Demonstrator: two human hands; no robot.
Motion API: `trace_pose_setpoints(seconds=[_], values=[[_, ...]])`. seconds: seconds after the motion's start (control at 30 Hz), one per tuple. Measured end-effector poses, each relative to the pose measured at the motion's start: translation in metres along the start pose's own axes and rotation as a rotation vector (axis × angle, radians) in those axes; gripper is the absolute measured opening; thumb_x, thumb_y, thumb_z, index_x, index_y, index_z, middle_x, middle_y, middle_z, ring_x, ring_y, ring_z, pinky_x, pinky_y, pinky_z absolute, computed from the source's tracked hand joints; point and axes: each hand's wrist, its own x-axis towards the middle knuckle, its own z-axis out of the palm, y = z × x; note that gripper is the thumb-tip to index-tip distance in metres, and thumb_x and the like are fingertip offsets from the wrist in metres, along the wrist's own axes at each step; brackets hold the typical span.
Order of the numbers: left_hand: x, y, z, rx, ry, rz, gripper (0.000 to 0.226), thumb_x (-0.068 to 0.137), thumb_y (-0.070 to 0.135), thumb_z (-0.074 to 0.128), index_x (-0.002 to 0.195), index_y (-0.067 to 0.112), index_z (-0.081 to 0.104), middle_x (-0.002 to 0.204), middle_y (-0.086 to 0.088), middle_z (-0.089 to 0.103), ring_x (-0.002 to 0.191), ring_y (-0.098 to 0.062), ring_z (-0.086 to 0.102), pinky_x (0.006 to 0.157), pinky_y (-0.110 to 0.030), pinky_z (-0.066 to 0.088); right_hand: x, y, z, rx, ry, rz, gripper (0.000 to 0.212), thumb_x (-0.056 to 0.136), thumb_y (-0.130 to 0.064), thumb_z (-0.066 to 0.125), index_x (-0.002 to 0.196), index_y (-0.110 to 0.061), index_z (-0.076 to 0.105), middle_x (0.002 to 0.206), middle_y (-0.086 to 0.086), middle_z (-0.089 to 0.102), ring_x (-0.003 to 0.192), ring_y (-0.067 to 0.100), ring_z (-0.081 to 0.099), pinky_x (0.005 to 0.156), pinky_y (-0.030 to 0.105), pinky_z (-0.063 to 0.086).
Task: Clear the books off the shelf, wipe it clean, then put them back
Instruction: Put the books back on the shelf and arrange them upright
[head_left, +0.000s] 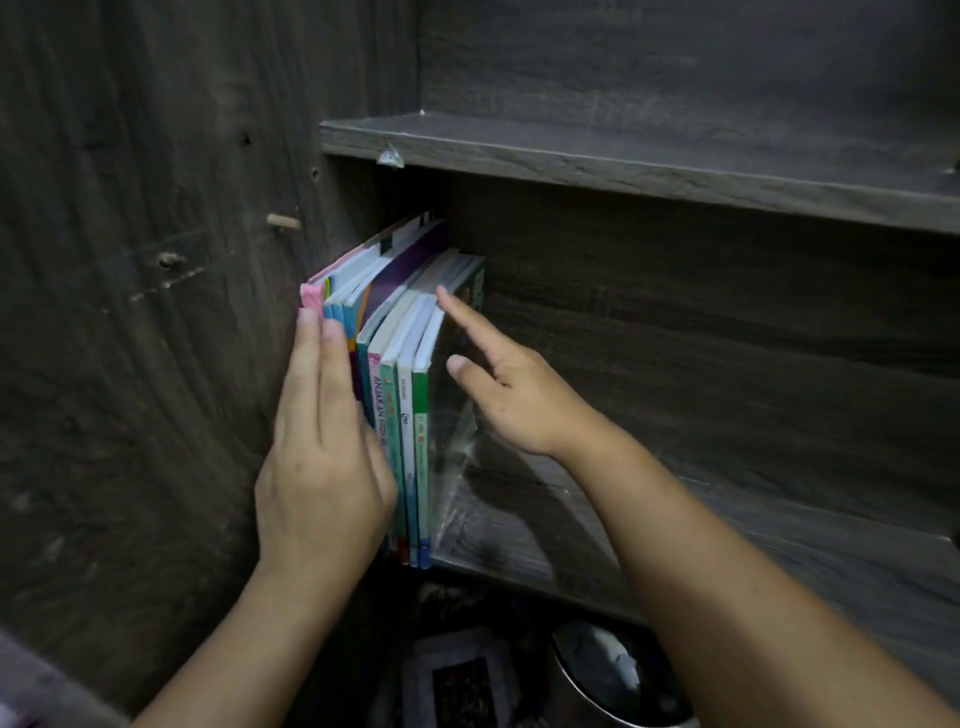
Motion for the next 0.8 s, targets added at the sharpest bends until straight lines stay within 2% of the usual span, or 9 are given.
trace_pose_setpoints(seconds=[0.03, 0.1, 0.17, 0.27, 0.37, 0.5, 0.63, 0.8], values=[[-0.004, -0.001, 0.002, -0.013, 0.009, 0.051, 0.056, 0.093, 0.001, 0.043, 0.144, -0.012, 0.025, 0.154, -0.027, 0.02, 0.146, -0.034, 0.017, 0.12, -0.034, 0.015, 0.0, 0.0, 0.0, -0.001, 0.014, 0.0, 0.054, 0.102, -0.029, 0.041, 0.149, -0.044, 0.02, 0.156, -0.018, 0.022, 0.141, -0.005, 0.016, 0.108, 0.005, 0.018], [-0.016, -0.003, 0.013, -0.009, -0.055, 0.119, 0.062, 0.096, 0.016, 0.041, 0.146, -0.012, 0.017, 0.155, -0.029, 0.01, 0.147, -0.038, 0.007, 0.12, -0.045, 0.012, 0.001, -0.002, 0.004, 0.017, 0.067, -0.002, 0.05, 0.103, -0.031, 0.04, 0.149, -0.04, 0.024, 0.156, -0.014, 0.025, 0.143, -0.001, 0.017, 0.117, 0.022, 0.019], [-0.028, -0.007, 0.031, 0.028, -0.14, 0.131, 0.072, 0.097, 0.028, 0.037, 0.147, -0.01, 0.002, 0.157, -0.027, -0.004, 0.147, -0.039, -0.001, 0.12, -0.048, 0.007, 0.005, -0.002, 0.009, 0.009, 0.093, 0.002, 0.048, 0.104, -0.032, 0.037, 0.15, -0.039, 0.025, 0.157, -0.01, 0.025, 0.145, 0.002, 0.015, 0.12, 0.029, 0.016], [-0.032, -0.016, 0.055, 0.109, -0.123, 0.127, 0.076, 0.1, 0.038, 0.028, 0.147, -0.003, -0.016, 0.156, -0.021, -0.021, 0.146, -0.037, -0.008, 0.119, -0.049, 0.001, 0.011, -0.005, 0.012, 0.01, 0.068, 0.03, 0.049, 0.104, -0.032, 0.036, 0.15, -0.041, 0.021, 0.159, -0.005, 0.021, 0.146, 0.005, 0.011, 0.121, 0.031, 0.012], [-0.028, -0.017, 0.063, 0.118, -0.109, 0.109, 0.077, 0.101, 0.04, 0.026, 0.146, 0.0, -0.021, 0.155, -0.019, -0.025, 0.146, -0.037, -0.012, 0.119, -0.05, -0.002, 0.013, -0.006, 0.007, 0.001, 0.039, 0.044, 0.05, 0.104, -0.029, 0.035, 0.15, -0.042, 0.019, 0.159, -0.006, 0.022, 0.145, 0.004, 0.013, 0.12, 0.027, 0.013], [-0.032, -0.007, 0.054, 0.093, -0.146, 0.093, 0.081, 0.097, 0.036, 0.035, 0.147, -0.002, -0.017, 0.155, -0.021, -0.022, 0.146, -0.039, -0.01, 0.119, -0.05, -0.003, 0.005, -0.009, 0.001, -0.085, 0.049, 0.039, 0.053, 0.104, -0.022, 0.037, 0.151, -0.038, 0.018, 0.157, -0.009, 0.024, 0.142, 0.005, 0.02, 0.11, 0.013, 0.017], [-0.029, -0.002, 0.039, -0.024, -0.089, 0.053, 0.072, 0.097, 0.026, 0.04, 0.145, -0.015, 0.006, 0.155, -0.031, -0.003, 0.146, -0.043, -0.004, 0.119, -0.051, 0.005, -0.004, -0.012, 0.004, -0.12, 0.113, 0.023, 0.056, 0.103, -0.018, 0.039, 0.153, -0.028, 0.017, 0.158, -0.001, 0.025, 0.143, 0.01, 0.021, 0.109, 0.012, 0.017], [-0.023, 0.002, 0.017, -0.128, -0.05, 0.0, 0.065, 0.098, 0.02, 0.037, 0.145, -0.014, 0.011, 0.155, -0.031, 0.006, 0.147, -0.038, 0.002, 0.121, -0.043, 0.008, -0.015, -0.014, 0.003, -0.148, 0.126, 0.035, 0.057, 0.102, -0.014, 0.04, 0.153, -0.025, 0.018, 0.158, 0.0, 0.025, 0.142, 0.008, 0.022, 0.104, 0.005, 0.014]])
